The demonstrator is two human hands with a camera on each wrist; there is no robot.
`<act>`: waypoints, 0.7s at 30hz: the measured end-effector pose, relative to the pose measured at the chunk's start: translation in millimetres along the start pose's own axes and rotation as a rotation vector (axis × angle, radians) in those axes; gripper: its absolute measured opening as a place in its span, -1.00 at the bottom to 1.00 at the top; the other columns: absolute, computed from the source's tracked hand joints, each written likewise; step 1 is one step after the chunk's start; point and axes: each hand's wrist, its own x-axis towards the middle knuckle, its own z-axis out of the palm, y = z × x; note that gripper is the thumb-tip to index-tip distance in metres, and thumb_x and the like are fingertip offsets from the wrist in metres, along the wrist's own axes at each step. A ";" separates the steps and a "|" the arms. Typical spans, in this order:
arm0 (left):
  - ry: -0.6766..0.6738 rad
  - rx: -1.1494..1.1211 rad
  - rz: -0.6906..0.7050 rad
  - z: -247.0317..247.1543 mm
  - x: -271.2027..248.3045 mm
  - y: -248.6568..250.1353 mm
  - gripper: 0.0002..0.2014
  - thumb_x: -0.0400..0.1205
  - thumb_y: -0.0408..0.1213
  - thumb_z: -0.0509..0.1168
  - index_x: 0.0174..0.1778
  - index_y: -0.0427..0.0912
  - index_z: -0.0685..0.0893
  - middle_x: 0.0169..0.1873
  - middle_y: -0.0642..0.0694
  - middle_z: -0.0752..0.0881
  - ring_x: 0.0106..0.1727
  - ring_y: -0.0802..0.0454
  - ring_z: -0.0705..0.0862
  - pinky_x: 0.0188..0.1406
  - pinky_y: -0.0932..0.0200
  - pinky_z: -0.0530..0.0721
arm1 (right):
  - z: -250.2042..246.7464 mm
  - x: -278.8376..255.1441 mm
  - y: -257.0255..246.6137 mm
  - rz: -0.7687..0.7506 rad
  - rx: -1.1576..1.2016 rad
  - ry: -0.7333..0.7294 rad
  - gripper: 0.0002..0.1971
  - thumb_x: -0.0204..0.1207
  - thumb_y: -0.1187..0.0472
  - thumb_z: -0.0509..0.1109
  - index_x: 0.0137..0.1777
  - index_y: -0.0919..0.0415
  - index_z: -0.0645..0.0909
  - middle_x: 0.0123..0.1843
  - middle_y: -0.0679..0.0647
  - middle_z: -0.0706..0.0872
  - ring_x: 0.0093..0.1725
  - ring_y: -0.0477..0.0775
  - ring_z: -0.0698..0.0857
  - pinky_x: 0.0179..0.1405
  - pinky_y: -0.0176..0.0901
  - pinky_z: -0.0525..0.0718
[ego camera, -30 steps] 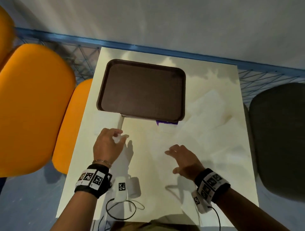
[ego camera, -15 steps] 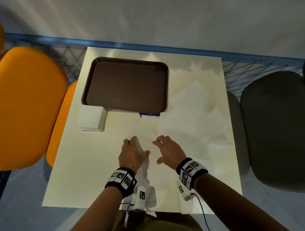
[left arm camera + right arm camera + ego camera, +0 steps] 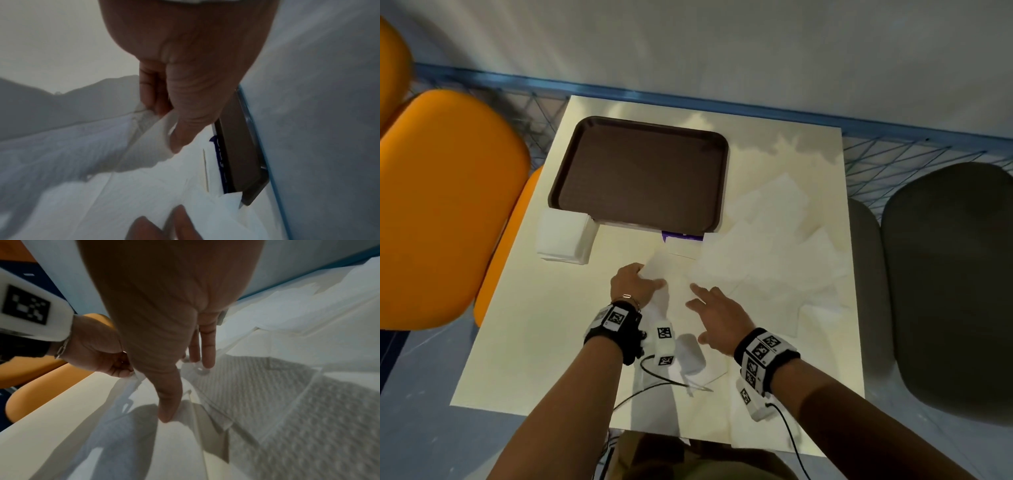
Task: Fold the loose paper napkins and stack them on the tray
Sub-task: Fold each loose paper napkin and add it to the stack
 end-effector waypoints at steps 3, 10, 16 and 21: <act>0.020 -0.131 0.051 -8.9 -11.4 1.0 -0.83 0.56 -0.10 0.60 -0.05 -0.07 0.82 -0.12 0.02 0.82 0.05 -0.12 0.81 -0.11 0.19 0.60 | -7.9 0.8 2.5 -0.013 0.061 -0.022 -0.13 0.56 0.05 0.64 0.80 0.11 0.30 0.91 0.03 0.08 0.72 0.19 0.29 0.61 0.04 0.45; -0.181 -0.602 0.114 -66.4 -70.5 16.1 -0.80 0.55 -0.26 0.62 0.02 -0.26 0.85 -0.05 -0.16 0.89 -0.06 -0.10 0.82 0.00 -0.06 0.85 | -45.3 -15.3 2.7 0.190 0.641 0.302 0.01 0.33 -0.11 0.80 0.75 -0.11 0.37 0.68 -0.11 0.50 0.60 -0.01 0.49 0.63 0.04 0.51; -0.297 -0.739 0.192 -109.4 -119.7 42.7 -0.78 0.67 -0.33 0.48 0.23 -0.21 0.82 0.13 -0.21 0.89 0.04 -0.12 0.88 -0.04 -0.03 0.86 | -108.7 -28.5 -15.5 -0.010 0.954 0.157 -0.35 0.37 -0.04 0.81 0.45 -0.07 0.70 0.38 -0.20 0.80 0.39 -0.20 0.73 0.45 -0.09 0.65; -0.256 -0.845 0.197 -123.6 -144.2 52.4 -0.74 0.71 -0.23 0.44 0.30 -0.18 0.82 0.24 -0.22 0.85 0.33 -0.37 0.77 0.41 -0.42 0.66 | -135.4 -52.0 -28.3 -0.081 1.236 0.161 -0.83 0.52 0.21 0.71 0.06 0.20 0.86 0.02 0.09 0.94 0.03 0.05 0.90 0.17 -0.04 0.84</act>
